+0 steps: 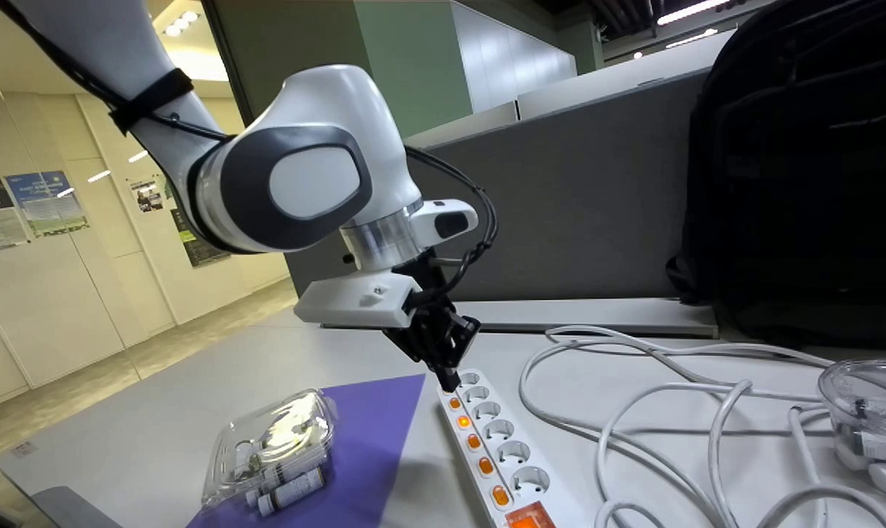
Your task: Turn off the third switch from the left on the extension cable
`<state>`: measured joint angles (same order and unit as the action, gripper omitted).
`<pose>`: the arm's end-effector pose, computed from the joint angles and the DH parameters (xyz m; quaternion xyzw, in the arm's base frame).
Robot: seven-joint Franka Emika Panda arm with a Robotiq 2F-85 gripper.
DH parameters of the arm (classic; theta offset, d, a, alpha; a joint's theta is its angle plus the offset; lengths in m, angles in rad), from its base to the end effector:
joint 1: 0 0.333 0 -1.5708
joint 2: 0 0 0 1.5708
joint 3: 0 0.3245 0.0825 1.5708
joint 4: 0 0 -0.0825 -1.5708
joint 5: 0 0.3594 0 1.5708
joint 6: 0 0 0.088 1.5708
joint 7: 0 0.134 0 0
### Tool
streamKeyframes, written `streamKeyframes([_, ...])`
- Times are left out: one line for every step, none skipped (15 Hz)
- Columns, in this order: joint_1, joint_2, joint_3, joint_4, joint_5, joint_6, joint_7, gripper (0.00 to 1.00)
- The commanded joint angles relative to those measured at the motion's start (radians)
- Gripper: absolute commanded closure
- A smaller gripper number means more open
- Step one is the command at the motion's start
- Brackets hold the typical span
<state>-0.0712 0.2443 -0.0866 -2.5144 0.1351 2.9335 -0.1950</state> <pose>0.4715 -0.0844 0.2091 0.9951 -0.0439 0.0885 0.0062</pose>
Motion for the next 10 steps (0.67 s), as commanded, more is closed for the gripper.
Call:
streamKeyframes([-0.035,0.022,0.031,0.009,-0.003,0.003,0.037,1.00])
streamKeyframes([-0.044,0.032,0.040,0.017,0.004,-0.010,0.036,1.00])
streamKeyframes([-0.052,0.038,0.048,0.022,0.008,-0.017,0.034,1.00])
streamKeyframes([-0.058,0.046,0.054,0.026,0.010,-0.023,0.034,1.00])
streamKeyframes([-0.065,0.053,0.062,0.029,0.015,-0.025,0.032,1.00])
streamKeyframes([-0.072,0.061,0.068,0.032,0.017,-0.025,0.031,1.00])
streamKeyframes([-0.081,0.071,0.076,0.037,0.024,-0.025,0.029,1.00])
streamKeyframes([-0.091,0.078,0.086,0.042,0.035,-0.028,0.028,1.00])
streamKeyframes([-0.103,0.085,0.097,0.048,0.049,-0.026,0.026,1.00])
streamKeyframes([-0.114,0.091,0.107,0.054,0.060,-0.026,0.024,1.00])
